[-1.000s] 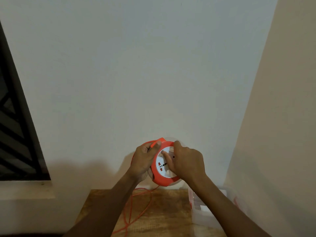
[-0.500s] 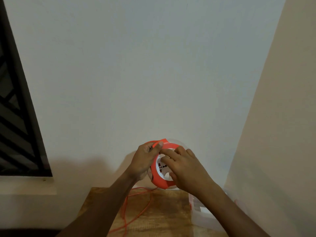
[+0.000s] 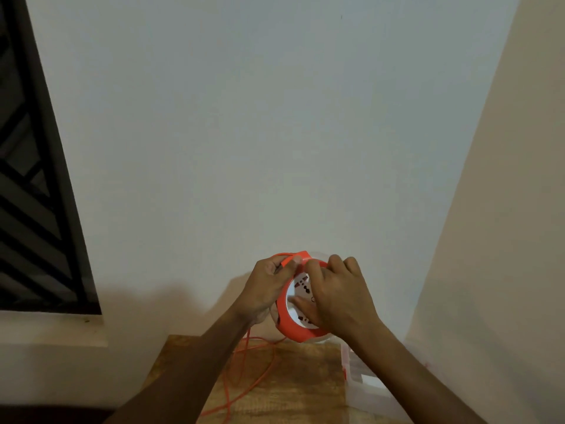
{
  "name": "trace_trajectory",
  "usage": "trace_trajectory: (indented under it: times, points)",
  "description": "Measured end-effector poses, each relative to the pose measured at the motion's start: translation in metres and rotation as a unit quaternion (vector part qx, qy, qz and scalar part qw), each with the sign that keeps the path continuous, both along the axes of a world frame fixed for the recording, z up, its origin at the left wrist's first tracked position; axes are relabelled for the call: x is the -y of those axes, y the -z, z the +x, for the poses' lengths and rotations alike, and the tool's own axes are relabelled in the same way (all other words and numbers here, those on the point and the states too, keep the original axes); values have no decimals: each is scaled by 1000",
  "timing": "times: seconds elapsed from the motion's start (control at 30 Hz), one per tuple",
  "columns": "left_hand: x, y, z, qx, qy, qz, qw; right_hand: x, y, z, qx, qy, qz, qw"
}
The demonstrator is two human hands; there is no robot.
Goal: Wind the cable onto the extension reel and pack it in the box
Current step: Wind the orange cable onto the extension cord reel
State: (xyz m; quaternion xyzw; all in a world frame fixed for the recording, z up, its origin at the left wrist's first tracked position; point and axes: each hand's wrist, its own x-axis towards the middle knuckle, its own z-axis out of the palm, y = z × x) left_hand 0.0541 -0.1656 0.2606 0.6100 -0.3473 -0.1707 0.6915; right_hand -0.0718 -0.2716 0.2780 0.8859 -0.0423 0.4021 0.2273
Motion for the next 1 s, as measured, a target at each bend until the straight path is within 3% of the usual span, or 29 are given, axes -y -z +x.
trace_trajectory:
  times: [0.1, 0.27, 0.4, 0.5, 0.6, 0.87, 1.0]
  points:
    - [-2, 3, -2, -5, -22, -4, 1000, 0, -2, 4, 2, 18, 21, 1000]
    - [-2, -2, 0, -29, -44, -26, 998, 6, -8, 9, 62, 65, 163, 983]
    - [-1, 1, 3, -35, -52, -26, 998, 3, -6, 11, 59, -21, 108, 992]
    - [-7, 4, 8, -45, -48, -30, 997, 4, -2, 5, -27, -84, 51, 995]
    - [-8, 3, 8, -40, -33, -31, 998, -3, 6, 4, -78, -43, 25, 996]
    - [-5, 5, 3, -22, -47, -19, 998, 1, -2, 12, 29, 9, 41, 999]
    - [-3, 5, 4, -29, -49, -26, 998, 0, -5, 13, 13, 49, 64, 997]
